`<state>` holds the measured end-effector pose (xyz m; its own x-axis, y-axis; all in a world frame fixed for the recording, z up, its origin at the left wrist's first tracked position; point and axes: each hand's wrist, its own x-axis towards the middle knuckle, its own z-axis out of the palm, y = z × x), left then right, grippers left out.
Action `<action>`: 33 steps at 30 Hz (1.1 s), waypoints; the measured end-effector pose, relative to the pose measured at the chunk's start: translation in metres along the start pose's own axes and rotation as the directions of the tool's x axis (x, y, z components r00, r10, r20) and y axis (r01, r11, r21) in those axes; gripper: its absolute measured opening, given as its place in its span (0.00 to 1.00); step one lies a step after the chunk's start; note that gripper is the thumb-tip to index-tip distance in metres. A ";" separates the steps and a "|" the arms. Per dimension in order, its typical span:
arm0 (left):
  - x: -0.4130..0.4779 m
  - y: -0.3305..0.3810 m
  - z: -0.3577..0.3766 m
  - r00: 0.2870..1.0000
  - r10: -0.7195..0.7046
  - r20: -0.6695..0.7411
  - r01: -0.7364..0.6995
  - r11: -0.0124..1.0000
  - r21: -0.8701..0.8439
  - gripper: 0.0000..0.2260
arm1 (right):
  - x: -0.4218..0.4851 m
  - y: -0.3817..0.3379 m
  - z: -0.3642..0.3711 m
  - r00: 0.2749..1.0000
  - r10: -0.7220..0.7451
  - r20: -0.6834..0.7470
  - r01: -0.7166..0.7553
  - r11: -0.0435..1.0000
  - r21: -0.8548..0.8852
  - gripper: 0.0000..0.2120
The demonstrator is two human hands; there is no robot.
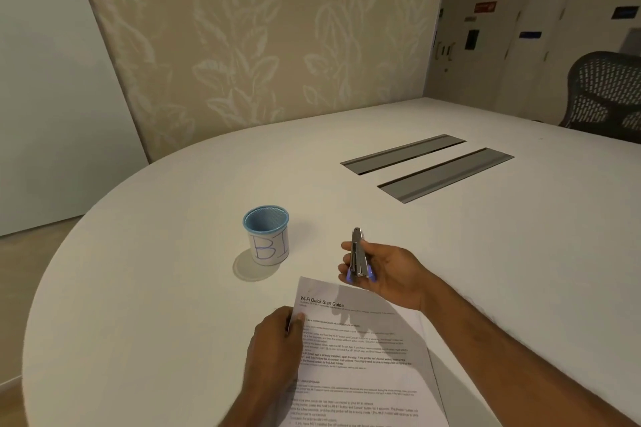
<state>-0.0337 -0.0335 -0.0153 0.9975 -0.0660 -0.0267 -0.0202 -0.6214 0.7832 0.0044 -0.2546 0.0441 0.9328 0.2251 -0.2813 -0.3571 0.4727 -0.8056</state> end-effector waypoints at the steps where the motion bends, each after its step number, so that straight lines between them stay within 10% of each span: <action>1: 0.000 0.000 0.000 1.000 0.007 0.001 -0.007 1.000 0.000 0.13 | 0.001 0.003 0.000 0.999 -0.032 -0.008 0.032 0.998 -0.045 0.17; 10: 0.000 -0.002 0.002 1.000 0.016 -0.002 -0.015 1.000 0.024 0.13 | 0.012 0.014 0.009 0.952 -0.306 -0.017 0.255 0.824 -0.507 0.09; 33: 0.003 -0.002 0.007 0.999 0.016 0.051 -0.015 0.999 -0.028 0.10 | 0.013 0.025 0.039 0.974 -0.226 0.022 0.188 0.747 -0.637 0.08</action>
<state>-0.0311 -0.0381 -0.0209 0.9922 -0.1157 -0.0455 -0.0330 -0.5981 0.8008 0.0061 -0.2068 0.0407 0.9881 0.1309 -0.0806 -0.0610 -0.1475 -0.9872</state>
